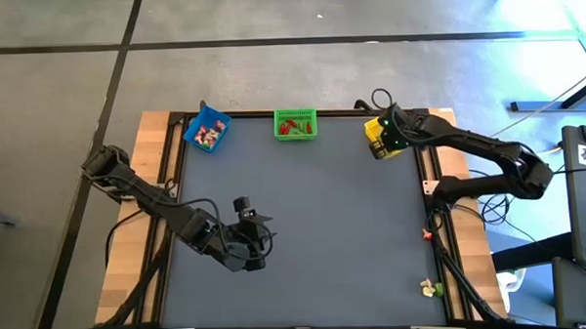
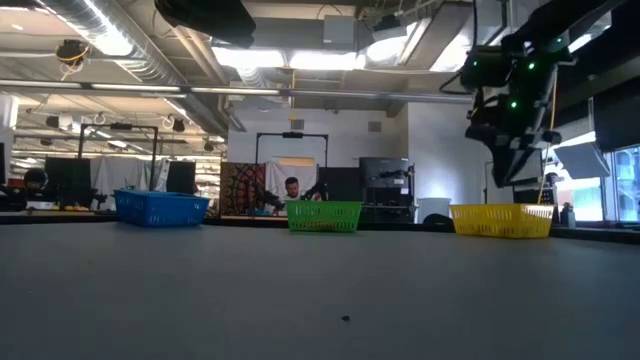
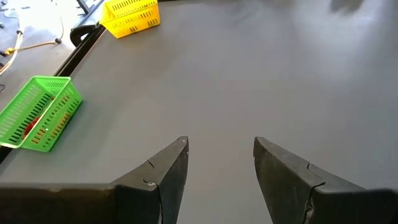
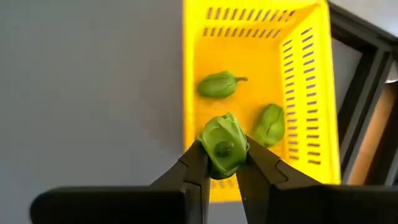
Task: Sort produce into baskets
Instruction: Put the green chili pepper into the yellow bin
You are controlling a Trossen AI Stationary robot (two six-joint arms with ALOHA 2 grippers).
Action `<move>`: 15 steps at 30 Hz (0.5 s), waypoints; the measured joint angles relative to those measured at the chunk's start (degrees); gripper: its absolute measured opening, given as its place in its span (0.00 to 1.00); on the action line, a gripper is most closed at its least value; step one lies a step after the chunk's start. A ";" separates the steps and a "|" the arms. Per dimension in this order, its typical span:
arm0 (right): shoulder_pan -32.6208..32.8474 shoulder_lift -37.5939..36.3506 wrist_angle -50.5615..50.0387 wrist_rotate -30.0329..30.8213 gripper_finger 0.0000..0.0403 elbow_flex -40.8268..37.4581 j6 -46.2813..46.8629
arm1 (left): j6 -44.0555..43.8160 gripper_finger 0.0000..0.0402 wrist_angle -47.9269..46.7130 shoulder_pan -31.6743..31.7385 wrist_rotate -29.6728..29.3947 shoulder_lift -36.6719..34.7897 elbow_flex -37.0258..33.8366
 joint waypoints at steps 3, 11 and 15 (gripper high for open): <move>-1.92 2.23 1.05 0.59 0.15 -0.02 -0.96 | 0.00 0.44 0.00 0.02 0.02 0.00 0.00; -3.85 7.75 1.46 3.49 0.15 -0.02 -2.10 | -0.44 0.44 0.00 0.02 0.06 0.00 0.00; -3.76 9.74 1.43 3.90 0.15 -0.02 -2.12 | -0.44 0.44 0.00 0.02 0.04 0.00 0.00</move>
